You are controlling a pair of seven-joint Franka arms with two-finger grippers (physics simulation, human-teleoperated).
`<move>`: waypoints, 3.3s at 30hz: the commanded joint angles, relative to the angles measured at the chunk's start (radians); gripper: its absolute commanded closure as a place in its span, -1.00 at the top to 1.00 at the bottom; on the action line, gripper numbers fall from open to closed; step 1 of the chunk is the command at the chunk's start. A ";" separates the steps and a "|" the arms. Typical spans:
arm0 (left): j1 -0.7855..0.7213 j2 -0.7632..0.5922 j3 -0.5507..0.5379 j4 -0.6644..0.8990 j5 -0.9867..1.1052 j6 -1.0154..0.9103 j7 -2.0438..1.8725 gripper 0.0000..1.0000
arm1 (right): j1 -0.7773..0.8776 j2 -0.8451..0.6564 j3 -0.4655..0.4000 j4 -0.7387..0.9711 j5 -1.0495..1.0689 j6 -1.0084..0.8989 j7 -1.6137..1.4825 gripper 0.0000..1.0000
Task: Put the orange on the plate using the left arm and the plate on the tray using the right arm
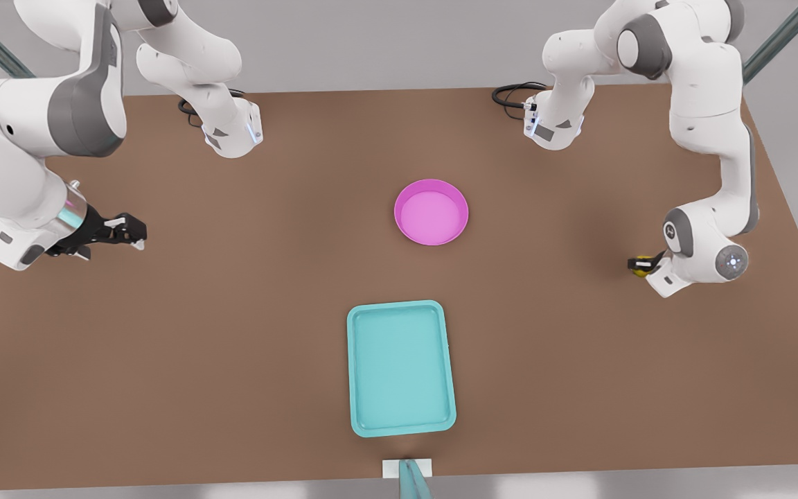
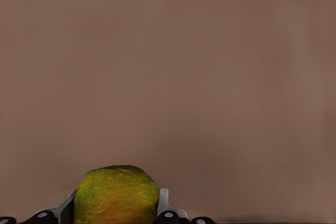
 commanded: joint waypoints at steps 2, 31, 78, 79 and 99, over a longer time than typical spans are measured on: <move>-0.043 -0.035 -0.194 0.042 -0.010 -0.189 -0.351 0.25 | -0.002 -0.004 0.001 -0.016 0.001 -0.034 -0.004 1.00; -0.543 0.020 0.568 0.772 -0.208 -0.977 -0.104 1.00 | 0.300 0.021 0.106 -0.586 0.323 0.521 0.399 1.00; -0.107 -0.161 -0.142 0.674 -0.012 -0.907 -0.404 1.00 | 0.606 0.544 0.192 -0.479 0.846 0.770 -0.064 -0.57; -0.107 -0.161 -0.142 0.674 -0.012 -0.907 -0.404 1.00 | 0.606 0.544 0.192 -0.477 0.846 0.770 -0.062 -0.57; -0.109 -0.151 -0.108 0.703 -0.070 -0.965 -0.378 1.00 | 0.304 0.470 0.202 -0.384 0.860 0.675 -0.185 -0.57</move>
